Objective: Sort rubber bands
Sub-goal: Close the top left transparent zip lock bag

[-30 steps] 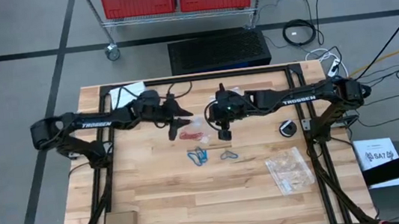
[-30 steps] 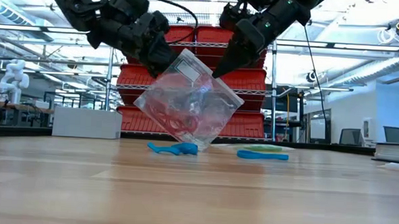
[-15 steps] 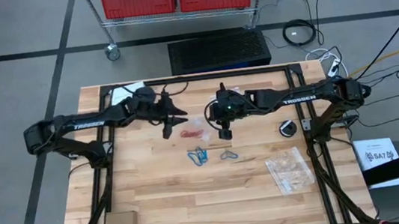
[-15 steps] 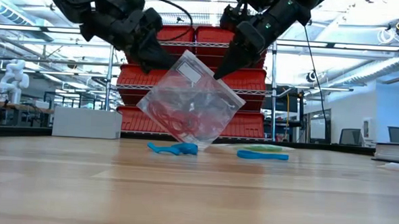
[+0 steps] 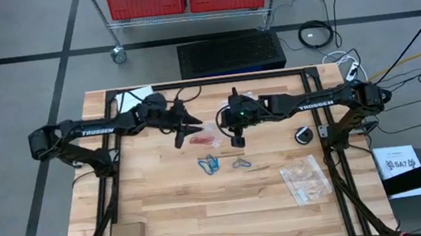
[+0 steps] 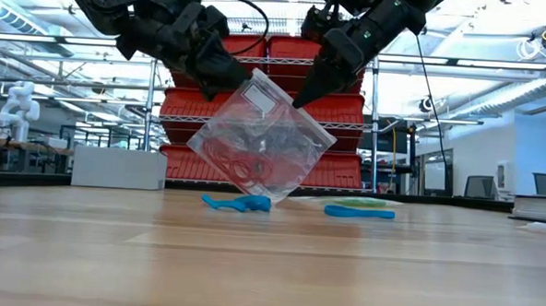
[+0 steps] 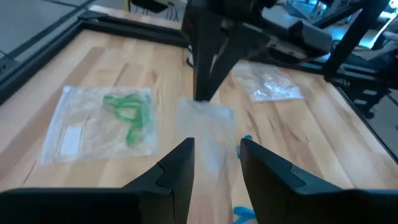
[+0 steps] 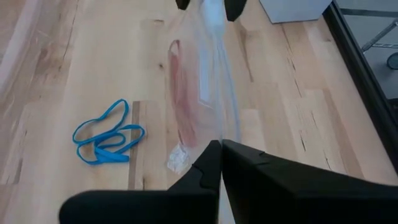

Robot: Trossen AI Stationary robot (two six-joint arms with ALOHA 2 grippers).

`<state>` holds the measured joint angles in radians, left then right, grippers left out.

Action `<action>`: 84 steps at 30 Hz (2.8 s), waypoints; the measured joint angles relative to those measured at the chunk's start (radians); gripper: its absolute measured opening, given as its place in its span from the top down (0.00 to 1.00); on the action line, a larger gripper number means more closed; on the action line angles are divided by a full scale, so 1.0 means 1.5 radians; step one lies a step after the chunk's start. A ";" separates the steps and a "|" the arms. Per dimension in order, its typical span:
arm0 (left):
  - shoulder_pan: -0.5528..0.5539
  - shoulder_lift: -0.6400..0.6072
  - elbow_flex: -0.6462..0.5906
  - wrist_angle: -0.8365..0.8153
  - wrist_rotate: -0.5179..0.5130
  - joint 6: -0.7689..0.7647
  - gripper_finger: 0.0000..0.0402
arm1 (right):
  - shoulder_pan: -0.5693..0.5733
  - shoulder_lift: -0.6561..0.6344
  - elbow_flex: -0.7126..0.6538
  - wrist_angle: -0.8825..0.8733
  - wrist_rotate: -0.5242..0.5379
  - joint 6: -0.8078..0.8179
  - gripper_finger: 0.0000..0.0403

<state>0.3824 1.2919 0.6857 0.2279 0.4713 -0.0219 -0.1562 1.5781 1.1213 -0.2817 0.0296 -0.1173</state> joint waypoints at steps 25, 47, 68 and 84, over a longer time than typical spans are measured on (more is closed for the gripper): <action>-0.009 0.012 0.000 0.053 -0.070 0.038 0.99 | 0.000 -0.019 0.001 -0.025 -0.021 0.051 0.99; -0.012 0.011 -0.061 0.182 -0.106 0.075 1.00 | -0.002 -0.057 0.001 0.145 -0.019 0.061 0.67; -0.017 0.011 -0.069 0.191 -0.103 0.073 1.00 | -0.023 0.021 0.001 0.211 -0.024 0.030 0.68; -0.017 0.011 -0.069 0.190 -0.105 0.073 1.00 | -0.023 0.028 0.001 0.216 -0.024 0.030 0.97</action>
<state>0.3576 1.3090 0.5816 0.5133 0.3145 0.0872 -0.1911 1.6207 1.1225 0.0418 -0.0063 -0.0723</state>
